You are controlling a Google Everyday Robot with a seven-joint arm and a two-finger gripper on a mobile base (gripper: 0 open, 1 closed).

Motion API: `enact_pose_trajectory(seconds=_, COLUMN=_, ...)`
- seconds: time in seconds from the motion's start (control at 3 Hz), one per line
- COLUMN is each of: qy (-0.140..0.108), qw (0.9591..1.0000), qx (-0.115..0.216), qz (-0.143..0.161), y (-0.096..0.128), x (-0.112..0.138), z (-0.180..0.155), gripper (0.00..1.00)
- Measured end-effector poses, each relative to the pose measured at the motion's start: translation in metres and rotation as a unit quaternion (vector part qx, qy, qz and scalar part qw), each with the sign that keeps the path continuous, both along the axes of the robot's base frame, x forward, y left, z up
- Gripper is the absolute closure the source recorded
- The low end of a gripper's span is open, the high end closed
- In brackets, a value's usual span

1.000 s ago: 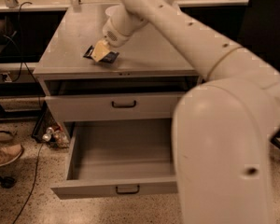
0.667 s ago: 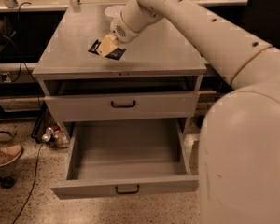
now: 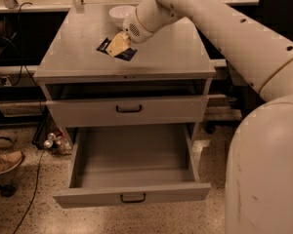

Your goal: Place rxbar blueberry into middle drawer

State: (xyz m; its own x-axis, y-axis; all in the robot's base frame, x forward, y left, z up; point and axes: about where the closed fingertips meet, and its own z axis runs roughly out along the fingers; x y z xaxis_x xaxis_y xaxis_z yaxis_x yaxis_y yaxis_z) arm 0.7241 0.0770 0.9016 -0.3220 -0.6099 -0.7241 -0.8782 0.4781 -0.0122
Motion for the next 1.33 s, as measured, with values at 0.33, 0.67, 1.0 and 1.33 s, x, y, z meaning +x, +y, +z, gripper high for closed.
enact_pose_trajectory(seconds=0.33, qy=0.006, qw=0.9999, qx=-0.011, qz=-0.002, y=-0.007, x=-0.017, z=-0.004, gripper=1.0)
enact_pose_trajectory(seconds=0.67, qy=0.041, qw=0.9974, qx=-0.052, qz=-0.03, y=-0.043, x=-0.089, z=-0.019, gripper=1.0)
enact_pose_trajectory(seconds=1.0, qy=0.09, qw=0.9918, qx=-0.077, qz=-0.048, y=-0.07, x=-0.14, z=-0.066, gripper=1.0)
enact_pose_trajectory(seconds=1.33, qy=0.09, qw=0.9918, qx=-0.077, qz=-0.048, y=-0.07, x=-0.14, z=-0.066, gripper=1.0)
